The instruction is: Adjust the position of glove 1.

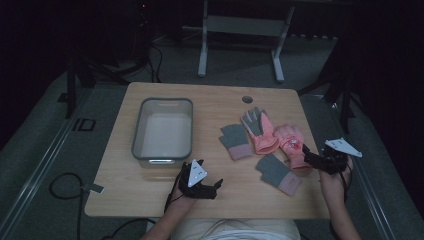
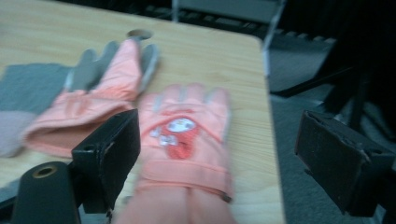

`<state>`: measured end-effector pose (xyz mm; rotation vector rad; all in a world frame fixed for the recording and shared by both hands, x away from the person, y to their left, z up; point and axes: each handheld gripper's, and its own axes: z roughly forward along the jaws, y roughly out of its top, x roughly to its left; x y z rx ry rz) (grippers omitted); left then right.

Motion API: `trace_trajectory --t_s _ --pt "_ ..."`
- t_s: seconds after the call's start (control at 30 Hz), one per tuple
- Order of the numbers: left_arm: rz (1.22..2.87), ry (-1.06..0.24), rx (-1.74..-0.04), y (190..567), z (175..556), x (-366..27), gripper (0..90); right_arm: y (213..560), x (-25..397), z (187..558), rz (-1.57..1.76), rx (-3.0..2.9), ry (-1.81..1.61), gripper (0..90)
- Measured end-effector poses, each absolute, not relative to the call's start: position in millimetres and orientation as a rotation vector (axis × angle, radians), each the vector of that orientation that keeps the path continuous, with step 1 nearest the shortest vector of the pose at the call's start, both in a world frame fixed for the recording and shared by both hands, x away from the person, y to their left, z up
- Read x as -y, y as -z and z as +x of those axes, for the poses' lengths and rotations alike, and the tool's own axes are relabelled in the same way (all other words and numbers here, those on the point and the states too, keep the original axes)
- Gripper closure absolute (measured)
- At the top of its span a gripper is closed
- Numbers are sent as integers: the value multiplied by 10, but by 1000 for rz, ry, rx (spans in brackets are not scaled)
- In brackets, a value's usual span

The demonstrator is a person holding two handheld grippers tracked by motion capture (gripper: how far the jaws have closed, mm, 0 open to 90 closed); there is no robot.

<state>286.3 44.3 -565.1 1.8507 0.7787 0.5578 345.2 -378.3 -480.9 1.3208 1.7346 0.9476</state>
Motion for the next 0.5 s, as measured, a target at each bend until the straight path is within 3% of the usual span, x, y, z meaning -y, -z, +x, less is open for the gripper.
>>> trace_trajectory --t_s 0.5 --pt "1844 -541 -799 5650 2881 -459 51 4580 3093 3768 1106 -2007 -1009 130"
